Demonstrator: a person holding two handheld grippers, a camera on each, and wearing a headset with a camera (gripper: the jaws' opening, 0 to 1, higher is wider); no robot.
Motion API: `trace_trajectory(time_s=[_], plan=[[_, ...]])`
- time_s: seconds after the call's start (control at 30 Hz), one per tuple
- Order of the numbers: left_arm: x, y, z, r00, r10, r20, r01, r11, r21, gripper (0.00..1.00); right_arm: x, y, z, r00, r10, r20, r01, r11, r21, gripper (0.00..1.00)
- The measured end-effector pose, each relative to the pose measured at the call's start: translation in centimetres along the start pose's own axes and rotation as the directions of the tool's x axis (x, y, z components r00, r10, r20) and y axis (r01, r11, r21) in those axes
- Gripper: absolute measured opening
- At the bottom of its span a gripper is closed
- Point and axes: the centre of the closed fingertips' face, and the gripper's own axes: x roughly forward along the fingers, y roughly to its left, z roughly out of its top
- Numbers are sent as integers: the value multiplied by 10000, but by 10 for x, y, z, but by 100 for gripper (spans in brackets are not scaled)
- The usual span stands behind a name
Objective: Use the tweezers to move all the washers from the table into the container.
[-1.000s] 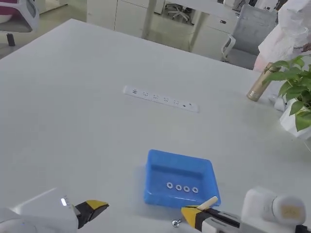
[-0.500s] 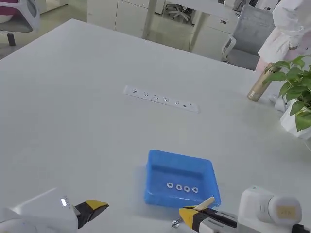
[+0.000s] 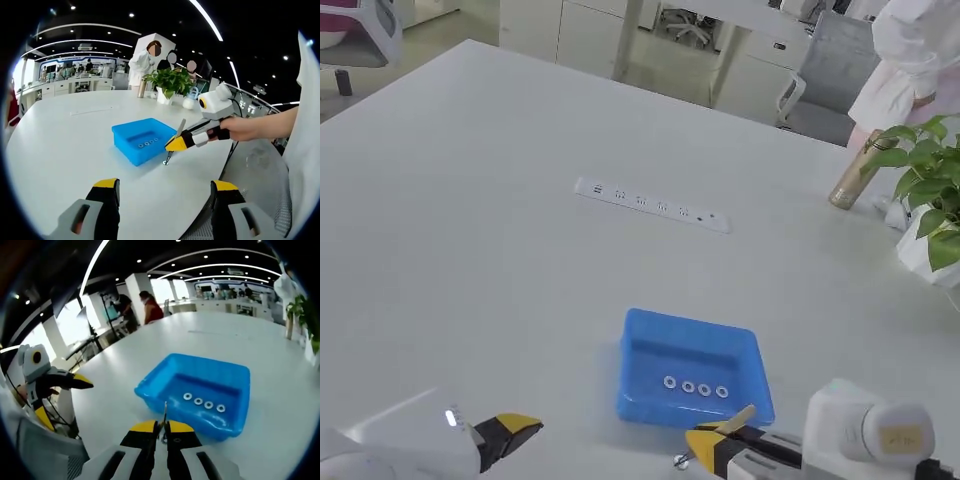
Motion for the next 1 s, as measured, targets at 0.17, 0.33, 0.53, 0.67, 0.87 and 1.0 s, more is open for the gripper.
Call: trace_trajectory(time_s=[0.17,0.33,0.53,0.67,0.87,1.0], plan=[[0,0,0,10000,-4,-4,4,10000,10,75,0,4,0,10000,40,-23,-41,9997,-221,4],[0,0,0,10000,-2,-3,2,10000,5,75,1,6,0,9998,43,-170,-55,9975,-702,4],[0,0,0,10000,-12,-22,12,10000,28,75,2,11,0,9989,-34,-464,-58,9805,-1966,4],[0,0,0,10000,10,-80,-9,9999,124,75,1,9,1,9992,-15,-387,-56,9828,-1846,4],[1,-1,0,10000,-65,-49,66,9999,87,75,0,9,1,9991,-51,-422,-29,9823,-1871,4],[2,-2,1,10000,-69,-55,70,9999,131,75,0,11,-2,9987,-19,-511,-79,9818,-1899,4]])
